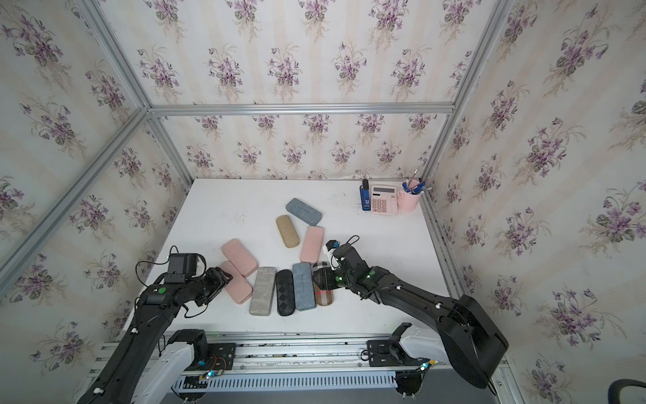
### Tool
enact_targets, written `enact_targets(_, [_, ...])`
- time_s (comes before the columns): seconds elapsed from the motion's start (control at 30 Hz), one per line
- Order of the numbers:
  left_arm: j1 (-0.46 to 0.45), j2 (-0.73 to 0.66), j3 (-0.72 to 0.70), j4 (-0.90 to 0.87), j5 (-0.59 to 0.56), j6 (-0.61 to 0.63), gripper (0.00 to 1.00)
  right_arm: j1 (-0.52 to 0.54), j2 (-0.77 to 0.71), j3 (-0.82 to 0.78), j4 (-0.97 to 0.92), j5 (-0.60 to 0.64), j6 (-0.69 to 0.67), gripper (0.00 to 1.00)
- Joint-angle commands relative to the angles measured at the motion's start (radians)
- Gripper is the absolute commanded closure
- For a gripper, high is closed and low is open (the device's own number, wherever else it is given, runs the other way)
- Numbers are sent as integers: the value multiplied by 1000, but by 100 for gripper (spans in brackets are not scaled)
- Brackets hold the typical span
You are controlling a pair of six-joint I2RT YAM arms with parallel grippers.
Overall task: Close the glasses case
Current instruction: Close the glasses case at the center of the board, then move the glasses case to the center of the board.
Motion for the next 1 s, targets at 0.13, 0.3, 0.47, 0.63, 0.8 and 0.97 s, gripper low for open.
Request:
enact_targets(0.13, [-239, 101, -42, 62, -128, -97, 39, -2, -86, -168, 67, 105, 160, 28])
enact_targets(0.3, [-242, 155, -2, 46, -219, -97, 34, -2, 22, -136, 146, 56, 148, 28])
enact_targets(0.47, [-70, 71, 42, -15, -202, -50, 38, -2, 67, -117, 192, 34, 141, 28])
enact_targets(0.63, [192, 169, 30, 14, -32, 54, 54, -2, 109, -107, 200, 30, 122, 28])
enact_targets(0.8, [199, 337, 28, 121, -36, 41, 65, -2, 121, -115, 214, 27, 115, 28])
enact_targets(0.97, [160, 413, 27, 178, -52, 54, 69, -2, 106, -139, 229, 5, 122, 28])
